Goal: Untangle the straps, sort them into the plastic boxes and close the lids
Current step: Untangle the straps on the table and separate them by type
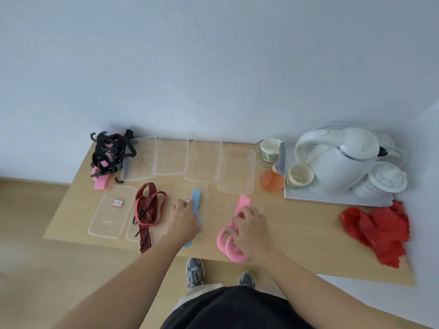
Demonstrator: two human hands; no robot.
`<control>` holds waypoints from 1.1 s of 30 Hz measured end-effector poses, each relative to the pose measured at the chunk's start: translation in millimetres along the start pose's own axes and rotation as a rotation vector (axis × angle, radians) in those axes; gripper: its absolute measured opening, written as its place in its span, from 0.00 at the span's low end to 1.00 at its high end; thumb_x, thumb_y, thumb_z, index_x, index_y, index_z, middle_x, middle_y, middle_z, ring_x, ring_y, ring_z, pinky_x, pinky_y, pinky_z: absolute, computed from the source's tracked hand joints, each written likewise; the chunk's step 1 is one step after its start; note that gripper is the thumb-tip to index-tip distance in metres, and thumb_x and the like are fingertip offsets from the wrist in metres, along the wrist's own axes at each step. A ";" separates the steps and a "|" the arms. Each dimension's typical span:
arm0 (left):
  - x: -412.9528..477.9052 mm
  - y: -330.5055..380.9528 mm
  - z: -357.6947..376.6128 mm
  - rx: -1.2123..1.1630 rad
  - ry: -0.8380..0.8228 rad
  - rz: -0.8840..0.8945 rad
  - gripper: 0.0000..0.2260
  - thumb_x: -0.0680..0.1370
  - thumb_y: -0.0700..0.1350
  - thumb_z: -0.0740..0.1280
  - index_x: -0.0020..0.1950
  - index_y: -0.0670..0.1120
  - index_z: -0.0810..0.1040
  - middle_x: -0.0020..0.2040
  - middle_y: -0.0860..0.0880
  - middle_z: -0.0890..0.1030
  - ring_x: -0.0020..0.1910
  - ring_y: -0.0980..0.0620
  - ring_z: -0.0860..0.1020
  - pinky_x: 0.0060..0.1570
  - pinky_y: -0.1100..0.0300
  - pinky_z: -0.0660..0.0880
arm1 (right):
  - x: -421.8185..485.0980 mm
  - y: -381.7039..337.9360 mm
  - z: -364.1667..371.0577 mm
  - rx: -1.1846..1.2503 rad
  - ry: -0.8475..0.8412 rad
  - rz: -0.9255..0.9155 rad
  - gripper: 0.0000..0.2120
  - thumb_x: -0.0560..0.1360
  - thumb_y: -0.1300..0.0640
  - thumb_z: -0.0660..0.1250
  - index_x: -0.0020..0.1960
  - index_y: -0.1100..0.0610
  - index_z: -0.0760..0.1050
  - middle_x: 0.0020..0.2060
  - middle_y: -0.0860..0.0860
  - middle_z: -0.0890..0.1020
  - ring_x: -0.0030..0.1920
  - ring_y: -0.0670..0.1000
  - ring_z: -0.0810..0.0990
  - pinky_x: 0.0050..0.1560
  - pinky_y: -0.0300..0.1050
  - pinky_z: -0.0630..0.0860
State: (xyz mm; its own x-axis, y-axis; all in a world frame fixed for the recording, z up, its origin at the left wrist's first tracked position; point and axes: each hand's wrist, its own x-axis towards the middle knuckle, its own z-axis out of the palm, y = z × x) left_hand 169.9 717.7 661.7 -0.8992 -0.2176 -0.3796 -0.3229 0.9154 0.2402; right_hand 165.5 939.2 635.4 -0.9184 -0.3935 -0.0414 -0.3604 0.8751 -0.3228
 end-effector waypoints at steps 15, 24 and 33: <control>-42.6 -54.9 -106.2 -0.175 -0.034 -0.071 0.12 0.82 0.45 0.62 0.56 0.45 0.84 0.51 0.51 0.85 0.53 0.48 0.80 0.52 0.55 0.76 | 70.0 -58.1 -42.9 0.240 -0.132 -0.191 0.08 0.76 0.55 0.67 0.38 0.52 0.74 0.35 0.45 0.73 0.37 0.50 0.74 0.37 0.45 0.68; 37.6 -204.8 -152.6 -0.266 0.166 -0.365 0.20 0.80 0.47 0.67 0.70 0.41 0.73 0.66 0.42 0.74 0.59 0.45 0.75 0.49 0.57 0.71 | 155.5 -224.5 -26.6 0.162 -0.183 -0.515 0.13 0.78 0.51 0.63 0.59 0.52 0.79 0.54 0.48 0.79 0.56 0.52 0.78 0.56 0.48 0.76; 102.1 -284.2 -132.6 -0.601 0.121 -0.443 0.11 0.76 0.47 0.68 0.39 0.44 0.70 0.40 0.47 0.76 0.31 0.53 0.69 0.28 0.61 0.62 | 240.7 -356.4 32.1 0.136 -0.262 -0.318 0.11 0.80 0.56 0.60 0.60 0.54 0.76 0.55 0.50 0.77 0.50 0.54 0.79 0.43 0.47 0.73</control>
State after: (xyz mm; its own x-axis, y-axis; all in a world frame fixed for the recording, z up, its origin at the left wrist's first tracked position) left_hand 130.7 390.4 673.2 -0.6625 -0.5896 -0.4620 -0.7362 0.3986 0.5470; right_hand 78.1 523.5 710.2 -0.6860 -0.7114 -0.1526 -0.5780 0.6602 -0.4796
